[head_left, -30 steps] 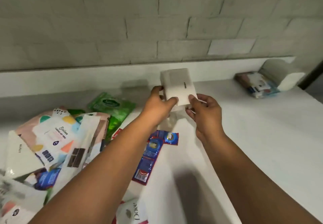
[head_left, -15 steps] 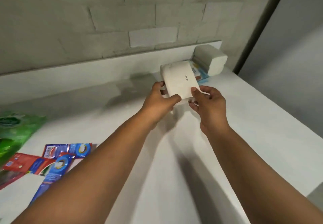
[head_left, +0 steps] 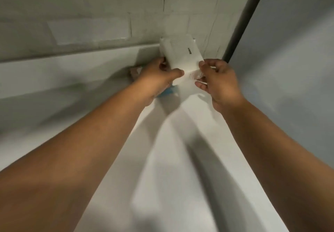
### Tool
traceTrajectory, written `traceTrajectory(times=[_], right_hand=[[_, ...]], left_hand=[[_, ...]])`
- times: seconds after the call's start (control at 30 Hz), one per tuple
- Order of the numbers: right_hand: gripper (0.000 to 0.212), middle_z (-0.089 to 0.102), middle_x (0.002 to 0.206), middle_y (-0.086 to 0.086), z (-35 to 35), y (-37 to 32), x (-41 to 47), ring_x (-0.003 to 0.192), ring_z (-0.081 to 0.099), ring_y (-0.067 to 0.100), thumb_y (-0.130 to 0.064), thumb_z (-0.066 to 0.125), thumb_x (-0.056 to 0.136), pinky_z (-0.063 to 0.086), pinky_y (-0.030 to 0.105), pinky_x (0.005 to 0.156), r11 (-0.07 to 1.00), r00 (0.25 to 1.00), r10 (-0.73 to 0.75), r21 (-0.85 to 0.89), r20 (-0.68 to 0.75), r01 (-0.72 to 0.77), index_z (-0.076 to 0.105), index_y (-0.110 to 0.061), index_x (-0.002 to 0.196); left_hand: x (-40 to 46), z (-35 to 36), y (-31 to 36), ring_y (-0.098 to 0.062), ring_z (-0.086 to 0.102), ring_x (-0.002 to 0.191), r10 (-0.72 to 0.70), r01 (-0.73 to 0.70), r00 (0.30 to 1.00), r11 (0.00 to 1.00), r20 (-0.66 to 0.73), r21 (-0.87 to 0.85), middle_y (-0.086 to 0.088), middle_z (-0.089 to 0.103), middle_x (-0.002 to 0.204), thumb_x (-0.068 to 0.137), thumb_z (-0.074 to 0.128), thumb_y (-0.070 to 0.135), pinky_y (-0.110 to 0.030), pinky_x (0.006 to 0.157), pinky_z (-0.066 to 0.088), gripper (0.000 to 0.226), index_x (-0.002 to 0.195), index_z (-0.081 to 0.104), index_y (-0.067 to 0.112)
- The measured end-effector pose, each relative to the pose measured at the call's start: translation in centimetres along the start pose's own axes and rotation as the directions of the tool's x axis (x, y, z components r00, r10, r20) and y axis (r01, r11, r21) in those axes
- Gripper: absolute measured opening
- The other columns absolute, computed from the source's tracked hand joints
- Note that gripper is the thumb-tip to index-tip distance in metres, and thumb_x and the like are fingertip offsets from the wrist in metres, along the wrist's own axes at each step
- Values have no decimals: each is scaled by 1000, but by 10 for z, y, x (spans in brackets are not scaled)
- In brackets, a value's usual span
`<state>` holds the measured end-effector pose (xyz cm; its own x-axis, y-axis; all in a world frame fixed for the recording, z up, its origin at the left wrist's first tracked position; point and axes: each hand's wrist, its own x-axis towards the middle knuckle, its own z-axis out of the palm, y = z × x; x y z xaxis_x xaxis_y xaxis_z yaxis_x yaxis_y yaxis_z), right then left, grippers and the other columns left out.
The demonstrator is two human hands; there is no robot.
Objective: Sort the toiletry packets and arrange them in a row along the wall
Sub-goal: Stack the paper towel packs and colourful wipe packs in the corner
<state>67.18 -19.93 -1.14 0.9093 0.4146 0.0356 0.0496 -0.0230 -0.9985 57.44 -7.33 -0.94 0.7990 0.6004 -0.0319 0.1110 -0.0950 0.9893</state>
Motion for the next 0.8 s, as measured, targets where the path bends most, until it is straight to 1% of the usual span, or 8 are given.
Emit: traceTrajectory(times=[0.07,0.13,0.2,0.33,0.43,0.6,0.7,0.8], right_hand=[[16,69,98,2,-5,-6,26,93,68,21,-31,62,92,58,34,84,997,999,-34,-71,22,36,63,-20,103],[17,70,96,-1,-6,-13,48,91,68,19,-34,62,91,57,37,86,988,997,-75,-132,14,76,65,-21,102],[18,70,95,-2,-5,-17,70,90,68,18,-38,64,89,56,39,89,981,995,-98,-168,28,102,66,-23,98],[11,68,94,-6,1,-24,103,92,67,16,-41,64,89,55,37,92,971,990,-108,-205,93,125,61,-32,83],[11,68,94,-4,5,-22,121,93,68,19,-41,64,89,56,40,90,970,987,-67,-222,146,99,59,-33,83],[11,68,93,-2,5,-8,134,93,67,20,-40,64,89,55,41,92,965,987,-27,-252,160,67,60,-29,86],[11,68,97,-2,4,-3,139,95,66,19,-41,64,89,54,41,93,967,986,-13,-247,166,54,60,-31,86],[20,68,103,0,5,1,143,98,65,20,-42,64,89,54,42,93,969,988,-17,-241,151,53,63,-25,99]], left_hand=[[20,8,12,-20,63,77,-12,12,1000,1000,-17,18,-7,67,93,84,68,26,-29,67,54,21,101,59,17],[35,11,26,-20,59,76,-46,46,998,999,-34,10,-8,64,87,92,59,27,-29,69,51,8,93,59,19],[51,11,35,-20,50,73,-73,71,996,997,-48,-28,-7,56,80,96,54,23,-28,64,43,12,87,57,16],[77,8,39,-22,50,82,-95,95,988,995,-120,-5,-10,61,86,93,59,23,-32,72,43,15,82,62,15],[87,10,37,-23,49,82,-145,138,979,989,-143,-53,-12,60,83,93,59,19,-31,68,40,16,80,60,10],[97,16,29,-22,52,78,-179,168,972,983,-155,-81,-16,60,91,93,59,19,-29,66,41,13,83,61,11],[103,18,25,-22,59,89,-185,184,964,983,-192,-19,-17,67,109,92,60,27,-35,84,53,15,96,64,12],[108,19,24,-26,64,102,-188,191,959,982,-214,-6,-16,67,112,92,60,29,-39,93,52,11,91,62,18]])
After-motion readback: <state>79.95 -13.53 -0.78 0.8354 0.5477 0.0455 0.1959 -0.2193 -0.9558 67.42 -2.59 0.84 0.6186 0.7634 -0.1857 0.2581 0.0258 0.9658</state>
